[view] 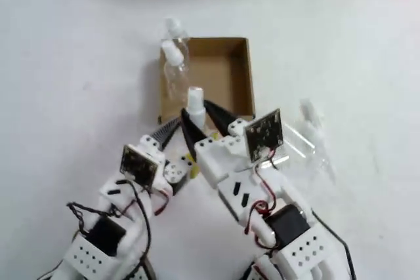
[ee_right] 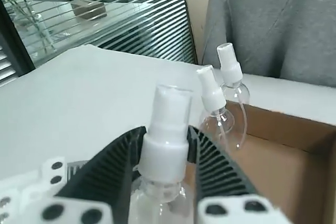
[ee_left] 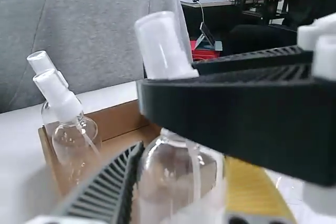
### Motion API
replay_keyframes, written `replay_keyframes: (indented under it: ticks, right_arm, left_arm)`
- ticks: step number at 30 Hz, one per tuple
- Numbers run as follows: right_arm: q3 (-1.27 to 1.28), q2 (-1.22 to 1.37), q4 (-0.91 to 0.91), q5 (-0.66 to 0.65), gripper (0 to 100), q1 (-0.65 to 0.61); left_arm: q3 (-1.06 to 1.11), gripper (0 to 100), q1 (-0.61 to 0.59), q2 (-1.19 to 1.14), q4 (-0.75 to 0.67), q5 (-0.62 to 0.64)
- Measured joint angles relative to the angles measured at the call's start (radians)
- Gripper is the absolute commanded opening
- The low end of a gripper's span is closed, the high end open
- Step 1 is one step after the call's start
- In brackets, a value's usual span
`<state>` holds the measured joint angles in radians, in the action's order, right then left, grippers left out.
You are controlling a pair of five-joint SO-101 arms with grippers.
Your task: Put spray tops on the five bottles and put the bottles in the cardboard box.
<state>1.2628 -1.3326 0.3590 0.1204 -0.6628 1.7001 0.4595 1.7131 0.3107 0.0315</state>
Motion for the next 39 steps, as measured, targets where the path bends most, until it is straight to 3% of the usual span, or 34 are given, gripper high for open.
replay_keyframes:
  ticks: [4,16,25,28,31,39]
  right_arm:
    - [0.000,0.011,0.000,0.000,19.4,-0.028]
    - [-0.061,0.011,0.003,0.002,19.7,-0.032]
    - [-0.265,0.011,0.176,-0.034,19.3,-0.032]
    - [-0.319,0.009,0.178,-0.037,14.0,-0.029]
    - [-0.353,0.009,0.178,-0.037,0.9,0.005]
    - [-0.361,0.009,0.183,-0.037,1.5,0.209]
  left_arm:
    - [0.000,13,0.002,0.000,0.000,-0.002]
    - [0.000,13,0.002,0.000,0.000,-0.003]
    - [0.000,13,0.002,0.000,0.000,-0.003]
    - [0.000,13,0.002,0.000,0.000,-0.003]
    - [0.000,13,0.002,0.000,0.000,-0.003]
    - [0.000,13,0.002,0.000,0.000,-0.003]
